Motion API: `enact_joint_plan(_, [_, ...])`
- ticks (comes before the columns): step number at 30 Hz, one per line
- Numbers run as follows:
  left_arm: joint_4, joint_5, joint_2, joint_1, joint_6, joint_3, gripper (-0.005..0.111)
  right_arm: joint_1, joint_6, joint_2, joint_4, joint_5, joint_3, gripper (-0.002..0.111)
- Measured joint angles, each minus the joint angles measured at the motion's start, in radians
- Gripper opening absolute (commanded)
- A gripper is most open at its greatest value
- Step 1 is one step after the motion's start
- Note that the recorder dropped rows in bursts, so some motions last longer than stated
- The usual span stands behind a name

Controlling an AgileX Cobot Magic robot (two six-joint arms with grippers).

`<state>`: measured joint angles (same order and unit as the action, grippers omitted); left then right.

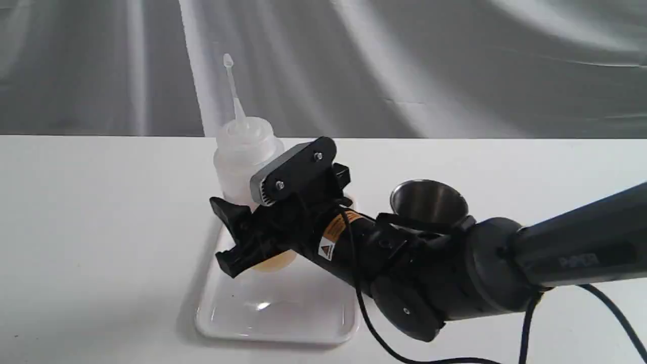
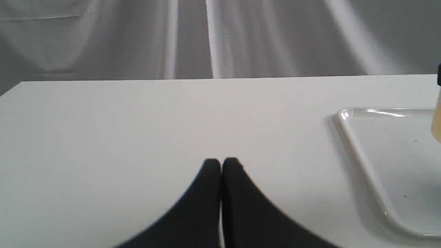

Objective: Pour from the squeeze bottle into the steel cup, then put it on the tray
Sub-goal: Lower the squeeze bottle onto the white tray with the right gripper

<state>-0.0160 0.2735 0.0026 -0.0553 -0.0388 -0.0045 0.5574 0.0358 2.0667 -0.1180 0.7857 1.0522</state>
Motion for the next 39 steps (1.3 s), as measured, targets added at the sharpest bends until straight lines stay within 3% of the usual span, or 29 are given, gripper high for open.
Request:
enact_joint_plan(14, [0.000, 0.000, 0.000, 0.000, 0.000, 0.000, 0.000, 0.000, 0.055, 0.096, 0.068, 0.151, 0.011, 0.000])
enact_joint_plan(39, [0.000, 0.000, 0.000, 0.000, 0.002, 0.000, 0.000, 0.000, 0.061, 0.261, 0.118, 0.130, 0.175, 0.000])
